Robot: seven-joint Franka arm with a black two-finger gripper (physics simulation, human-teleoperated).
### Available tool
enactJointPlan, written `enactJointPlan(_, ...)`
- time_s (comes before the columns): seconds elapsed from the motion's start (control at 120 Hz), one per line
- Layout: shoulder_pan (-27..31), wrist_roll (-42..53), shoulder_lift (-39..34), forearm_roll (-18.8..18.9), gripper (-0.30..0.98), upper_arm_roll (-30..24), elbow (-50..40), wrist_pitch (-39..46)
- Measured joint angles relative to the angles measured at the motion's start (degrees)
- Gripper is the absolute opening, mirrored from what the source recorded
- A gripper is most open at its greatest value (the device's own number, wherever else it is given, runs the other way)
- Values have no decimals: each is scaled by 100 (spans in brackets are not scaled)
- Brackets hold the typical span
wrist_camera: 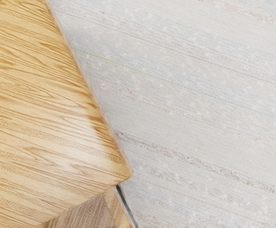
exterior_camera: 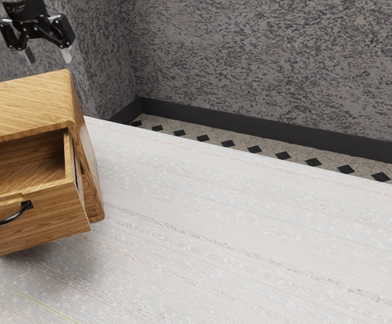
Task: Push the drawer handle with one arm to close the drawer
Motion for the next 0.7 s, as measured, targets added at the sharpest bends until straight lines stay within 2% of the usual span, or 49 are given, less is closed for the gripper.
enactJointPlan(0.208,-23,115,39,-28,67,2,30,18)
enactJointPlan(0.3,433,241,243,-82,67,-62,707,-27)
enactJointPlan(0.367,586,315,-69,-78,67,-90,1201,-107)
enactJointPlan(0.542,1037,481,-324,-29,67,-112,1394,-231)
enactJointPlan(0.633,859,545,-343,-16,67,-102,1150,-397)
enactJointPlan(0.7,275,563,-739,40,67,-103,465,-623)
